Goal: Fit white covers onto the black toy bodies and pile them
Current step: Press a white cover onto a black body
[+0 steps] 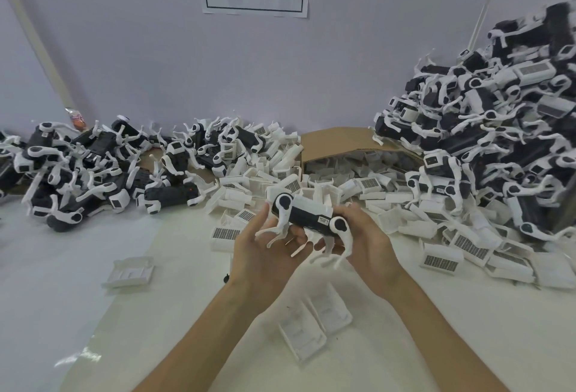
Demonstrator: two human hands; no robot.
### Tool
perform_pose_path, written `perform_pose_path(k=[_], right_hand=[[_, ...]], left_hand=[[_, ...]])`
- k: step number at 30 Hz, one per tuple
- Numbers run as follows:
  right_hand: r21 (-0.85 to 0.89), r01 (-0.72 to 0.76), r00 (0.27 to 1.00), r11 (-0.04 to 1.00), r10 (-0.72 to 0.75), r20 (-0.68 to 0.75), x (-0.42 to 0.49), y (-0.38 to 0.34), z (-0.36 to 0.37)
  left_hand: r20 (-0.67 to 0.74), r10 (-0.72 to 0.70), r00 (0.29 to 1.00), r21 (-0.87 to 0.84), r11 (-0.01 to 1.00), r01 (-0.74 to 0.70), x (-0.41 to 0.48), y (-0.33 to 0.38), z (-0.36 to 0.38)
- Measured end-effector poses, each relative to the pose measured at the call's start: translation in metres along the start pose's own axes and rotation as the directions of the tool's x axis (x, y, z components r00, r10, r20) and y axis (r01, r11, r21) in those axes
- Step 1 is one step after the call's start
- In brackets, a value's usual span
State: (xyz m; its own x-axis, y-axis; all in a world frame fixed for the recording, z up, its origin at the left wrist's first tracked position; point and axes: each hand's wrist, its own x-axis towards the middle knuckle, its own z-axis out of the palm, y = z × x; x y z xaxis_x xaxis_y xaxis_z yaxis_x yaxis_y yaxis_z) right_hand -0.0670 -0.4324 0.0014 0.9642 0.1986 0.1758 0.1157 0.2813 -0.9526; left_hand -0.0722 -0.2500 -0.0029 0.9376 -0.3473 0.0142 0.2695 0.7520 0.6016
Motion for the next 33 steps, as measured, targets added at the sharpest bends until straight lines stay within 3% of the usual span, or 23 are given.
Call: perform_pose_path(k=[8, 13, 18, 23, 26, 33], right_hand=[[0.195, -0.042, 0.994, 0.980, 0.022, 0.103, -0.001, -0.001, -0.003], [-0.005, 0.081, 0.984, 0.997, -0.079, 0.157, -0.001, 0.001, -0.001], [-0.184, 0.119, 0.993, 0.976, -0.112, 0.047, 0.000, 0.004, 0.002], [-0.180, 0.070, 0.997, 0.981, -0.067, 0.024, -0.002, 0.002, 0.004], [-0.125, 0.058, 0.998, 0.990, -0.053, 0.041, -0.003, 0.001, 0.004], [-0.071, 0.024, 0.999, 0.997, -0.022, 0.037, -0.002, -0.001, -0.002]], left_hand=[[-0.037, -0.021, 0.999, -0.009, 1.000, 0.020, 0.001, -0.002, 0.002], [0.036, -0.007, 0.999, 0.137, 0.991, 0.002, 0.002, -0.004, -0.003], [-0.037, 0.017, 0.999, 0.331, 0.944, -0.004, 0.004, -0.009, -0.007], [-0.028, 0.123, 0.992, 0.486, 0.869, -0.094, 0.002, -0.008, -0.004], [-0.038, 0.160, 0.986, 0.471, 0.874, -0.123, 0.002, -0.004, -0.003], [-0.059, 0.103, 0.993, 0.389, 0.918, -0.072, 0.001, -0.004, 0.000]])
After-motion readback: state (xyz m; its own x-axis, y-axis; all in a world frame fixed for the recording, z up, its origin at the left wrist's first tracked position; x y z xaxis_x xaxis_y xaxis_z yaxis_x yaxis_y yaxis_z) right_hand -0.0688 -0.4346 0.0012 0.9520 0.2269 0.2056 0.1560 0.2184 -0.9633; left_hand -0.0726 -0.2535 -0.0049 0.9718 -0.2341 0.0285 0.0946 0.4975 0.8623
